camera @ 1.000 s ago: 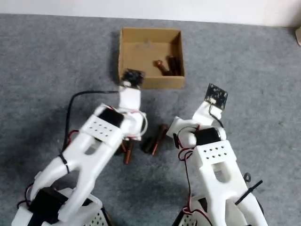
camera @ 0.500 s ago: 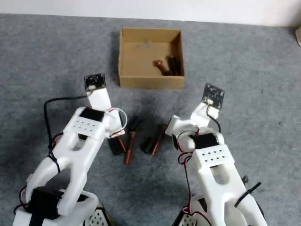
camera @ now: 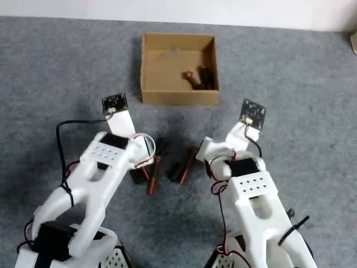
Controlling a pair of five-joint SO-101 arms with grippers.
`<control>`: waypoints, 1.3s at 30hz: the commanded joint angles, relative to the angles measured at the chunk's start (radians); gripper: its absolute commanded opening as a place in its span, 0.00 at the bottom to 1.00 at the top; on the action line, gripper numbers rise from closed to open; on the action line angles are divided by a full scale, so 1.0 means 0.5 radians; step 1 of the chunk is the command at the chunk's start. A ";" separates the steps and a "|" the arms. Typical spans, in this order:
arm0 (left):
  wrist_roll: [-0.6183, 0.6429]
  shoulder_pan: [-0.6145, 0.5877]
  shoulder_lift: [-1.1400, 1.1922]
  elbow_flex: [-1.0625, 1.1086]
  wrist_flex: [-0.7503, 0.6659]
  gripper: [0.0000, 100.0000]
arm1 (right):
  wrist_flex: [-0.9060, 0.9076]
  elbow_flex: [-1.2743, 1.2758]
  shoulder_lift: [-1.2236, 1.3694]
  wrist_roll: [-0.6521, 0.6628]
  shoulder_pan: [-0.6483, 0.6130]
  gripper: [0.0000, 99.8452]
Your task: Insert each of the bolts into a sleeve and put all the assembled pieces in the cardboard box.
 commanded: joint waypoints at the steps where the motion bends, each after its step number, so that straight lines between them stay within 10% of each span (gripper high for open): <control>1: 0.043 0.057 -0.014 0.078 -0.169 0.22 | -0.048 -0.005 -0.044 0.049 0.005 0.41; 14: 0.061 -0.048 -0.014 0.388 -0.697 0.16 | -0.048 -0.005 -0.044 0.052 0.005 0.41; 39: 0.055 -0.032 -0.032 0.391 -0.703 0.01 | -0.054 -0.005 -0.044 0.052 0.005 0.41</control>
